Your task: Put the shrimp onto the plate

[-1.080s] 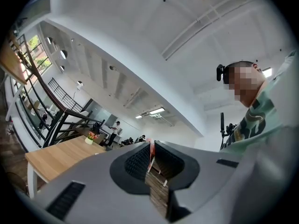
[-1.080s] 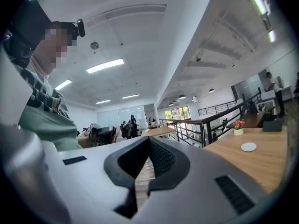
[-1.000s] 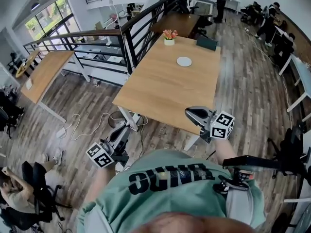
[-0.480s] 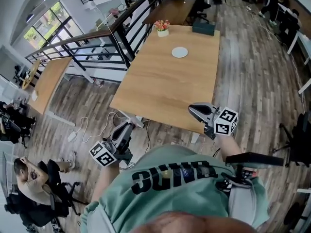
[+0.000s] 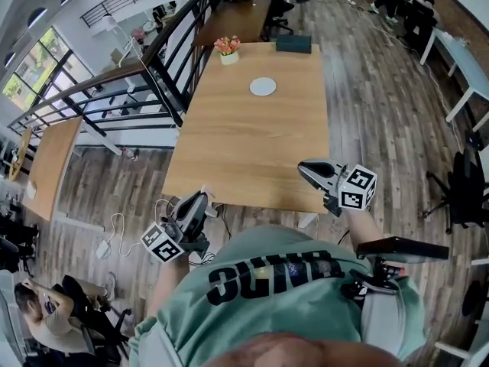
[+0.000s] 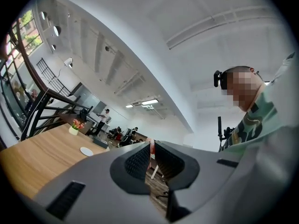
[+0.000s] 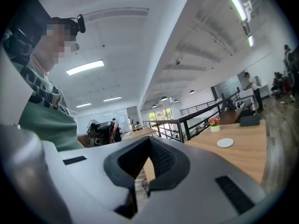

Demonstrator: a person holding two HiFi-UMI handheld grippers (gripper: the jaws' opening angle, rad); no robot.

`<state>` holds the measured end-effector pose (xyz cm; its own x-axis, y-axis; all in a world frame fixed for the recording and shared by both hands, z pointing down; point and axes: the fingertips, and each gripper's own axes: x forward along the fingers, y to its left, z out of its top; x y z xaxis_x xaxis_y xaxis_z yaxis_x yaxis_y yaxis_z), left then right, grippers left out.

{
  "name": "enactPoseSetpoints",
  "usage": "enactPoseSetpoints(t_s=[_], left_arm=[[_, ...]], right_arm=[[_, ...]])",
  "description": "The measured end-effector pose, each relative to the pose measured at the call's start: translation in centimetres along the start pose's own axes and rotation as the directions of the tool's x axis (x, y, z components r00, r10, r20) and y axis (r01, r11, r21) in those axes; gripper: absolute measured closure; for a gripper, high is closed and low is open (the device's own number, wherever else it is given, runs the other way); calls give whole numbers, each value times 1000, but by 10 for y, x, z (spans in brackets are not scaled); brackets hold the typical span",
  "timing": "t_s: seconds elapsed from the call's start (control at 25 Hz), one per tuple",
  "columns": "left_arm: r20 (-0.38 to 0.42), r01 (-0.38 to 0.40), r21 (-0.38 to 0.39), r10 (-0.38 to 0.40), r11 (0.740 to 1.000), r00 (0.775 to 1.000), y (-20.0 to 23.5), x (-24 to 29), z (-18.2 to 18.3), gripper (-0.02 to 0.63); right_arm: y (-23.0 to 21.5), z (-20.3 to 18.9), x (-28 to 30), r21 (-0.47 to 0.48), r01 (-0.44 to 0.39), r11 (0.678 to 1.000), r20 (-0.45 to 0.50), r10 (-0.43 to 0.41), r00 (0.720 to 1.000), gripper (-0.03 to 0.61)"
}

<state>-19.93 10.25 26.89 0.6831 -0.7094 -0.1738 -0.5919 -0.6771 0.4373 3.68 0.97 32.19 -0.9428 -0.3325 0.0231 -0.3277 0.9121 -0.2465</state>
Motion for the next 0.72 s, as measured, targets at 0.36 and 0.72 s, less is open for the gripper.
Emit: enactPoseSetpoints(t_s=[0.36,0.72], left_arm=[[-40,157,-22,-158,987,987,131,-42,82,583],[-48,253,-125,-261,959,964,217,-50,96,583]], right_arm=[[26,39,135,-51,146,988,27,-145,989,571],[23,34,184,-49,298,953,-39,-300,953,571]])
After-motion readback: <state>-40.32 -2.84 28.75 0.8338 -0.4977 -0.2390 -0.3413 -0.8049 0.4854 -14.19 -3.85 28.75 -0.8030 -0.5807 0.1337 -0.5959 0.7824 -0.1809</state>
